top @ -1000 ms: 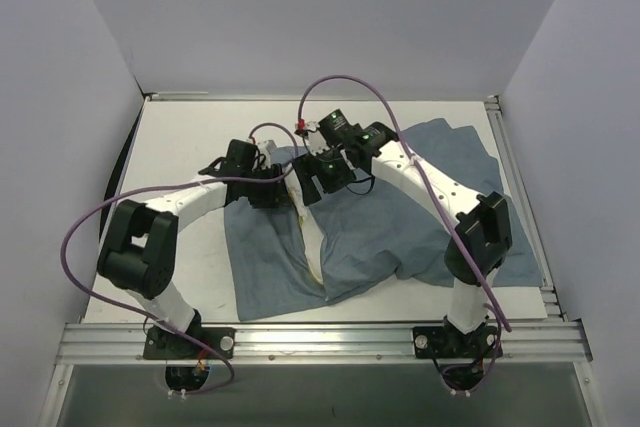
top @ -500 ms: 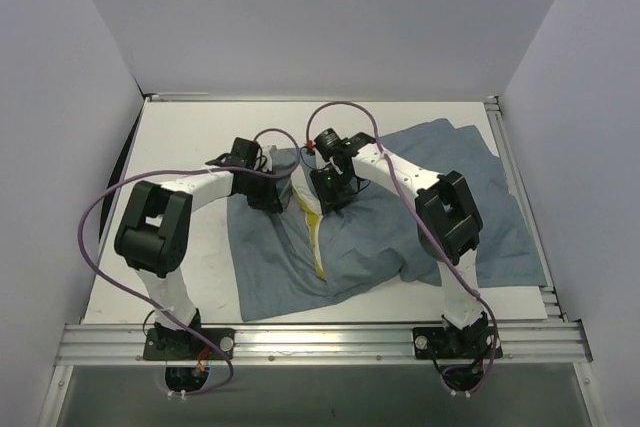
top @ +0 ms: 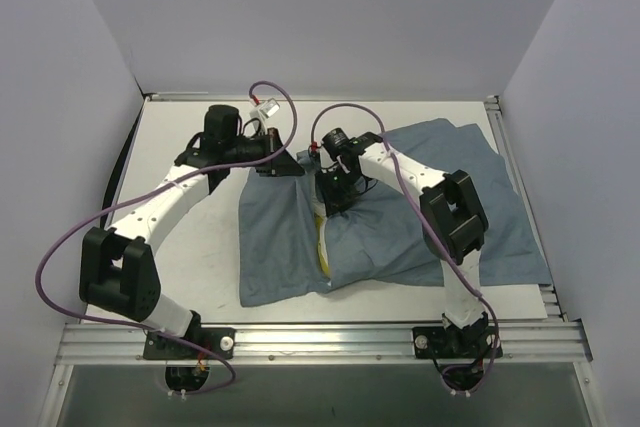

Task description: Put the pillow into the pillowcase

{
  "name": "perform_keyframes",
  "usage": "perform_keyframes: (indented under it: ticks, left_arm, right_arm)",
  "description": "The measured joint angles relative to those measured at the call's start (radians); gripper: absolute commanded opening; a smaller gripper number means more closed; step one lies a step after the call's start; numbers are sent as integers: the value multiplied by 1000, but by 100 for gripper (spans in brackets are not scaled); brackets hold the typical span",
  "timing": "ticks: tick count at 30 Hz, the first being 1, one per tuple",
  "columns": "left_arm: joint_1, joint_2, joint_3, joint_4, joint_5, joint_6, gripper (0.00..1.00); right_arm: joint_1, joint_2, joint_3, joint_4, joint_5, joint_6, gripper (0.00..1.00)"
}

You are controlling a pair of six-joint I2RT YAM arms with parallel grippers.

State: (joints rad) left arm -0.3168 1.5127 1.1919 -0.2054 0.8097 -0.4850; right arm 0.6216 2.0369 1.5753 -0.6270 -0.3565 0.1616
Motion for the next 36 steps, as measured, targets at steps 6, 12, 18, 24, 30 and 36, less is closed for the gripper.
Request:
perform_keyframes:
  ticks: [6,12,18,24,30,36]
  left_arm:
    - [-60,-20,-50,-21,28,16,0]
    - [-42,-60,-182,-78,-14,58,59]
    - [-38,-84,-161,-118,-72,134,70]
    - [-125,-98,-159,-153,-276,204,70]
    - [-175,49,-155,-136,-392,203,73]
    - [-173,243,-102,-90,-436,145,67]
  right_arm:
    - [-21,43,131,-76,-16,6,0]
    - [-148,74,270,-47,-50,56,31]
    - [-211,-18,171,8,-101,84,67]
    - [-158,-266,-32,-40,-94,64,73]
    - [-64,-367,-105,-56,-31,46,73]
    - [10,-258,-142,-57,46,44,64]
